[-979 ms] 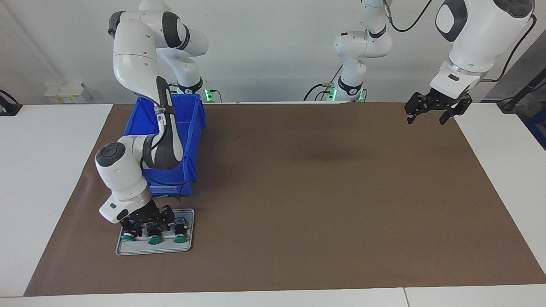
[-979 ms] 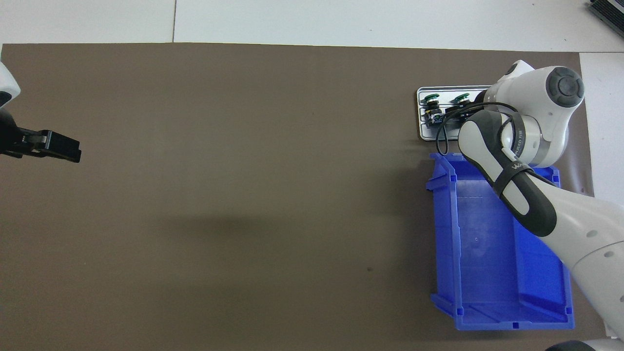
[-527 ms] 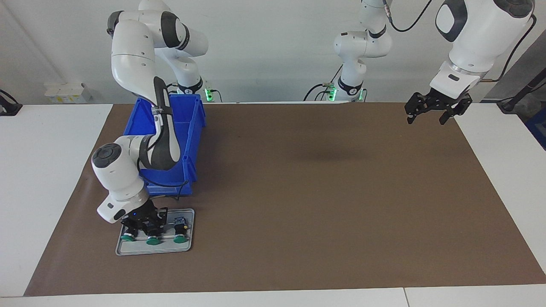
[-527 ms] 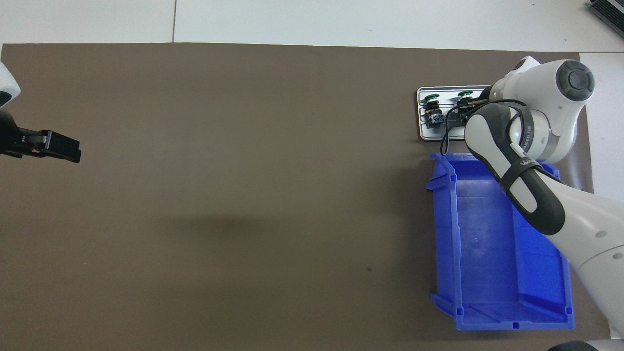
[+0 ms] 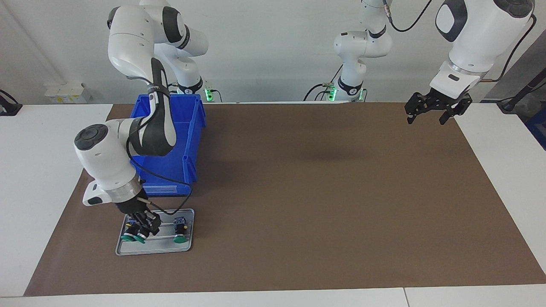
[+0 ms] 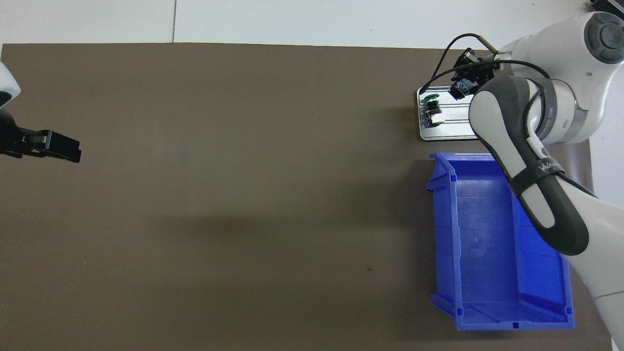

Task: Place and press button with both arms
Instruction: 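Carry the part to the table center and release it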

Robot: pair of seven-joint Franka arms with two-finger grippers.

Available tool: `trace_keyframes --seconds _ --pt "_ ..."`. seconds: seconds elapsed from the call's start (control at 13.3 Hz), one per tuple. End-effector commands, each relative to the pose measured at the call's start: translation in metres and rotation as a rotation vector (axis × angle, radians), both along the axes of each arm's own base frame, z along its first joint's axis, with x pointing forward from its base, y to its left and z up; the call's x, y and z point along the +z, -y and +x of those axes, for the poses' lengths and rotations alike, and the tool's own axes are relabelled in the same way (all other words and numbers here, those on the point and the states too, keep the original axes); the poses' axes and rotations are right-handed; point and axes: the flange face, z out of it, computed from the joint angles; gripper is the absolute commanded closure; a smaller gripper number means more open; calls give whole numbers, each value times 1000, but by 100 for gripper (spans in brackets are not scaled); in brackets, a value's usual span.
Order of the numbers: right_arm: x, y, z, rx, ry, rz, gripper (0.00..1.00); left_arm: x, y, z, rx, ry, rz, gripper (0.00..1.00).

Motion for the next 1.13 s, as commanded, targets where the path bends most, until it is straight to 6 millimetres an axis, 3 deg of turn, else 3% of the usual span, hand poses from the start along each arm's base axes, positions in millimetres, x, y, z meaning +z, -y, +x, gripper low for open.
trace_keyframes --seconds 0.0,0.15,0.3,0.45,0.6,0.75,1.05 --pt "28 -60 -24 -197 -60 46 100 -1 -3 -2 7 8 16 0" --pt "32 -134 -45 -343 -65 25 100 -1 -3 -2 6 8 16 0" --pt "19 -222 -83 -466 -83 41 100 -1 -3 -2 6 8 16 0" --pt "8 -287 -115 -546 -72 36 100 -1 -3 -2 7 8 16 0" --pt "-18 -333 -137 -616 -64 20 100 -1 -3 -2 6 8 16 0" --pt "-60 -385 -163 -642 -19 -35 100 -1 -3 -2 6 8 16 0" --pt "-101 -411 -184 -689 -16 -50 100 -1 -3 -2 6 10 16 0"
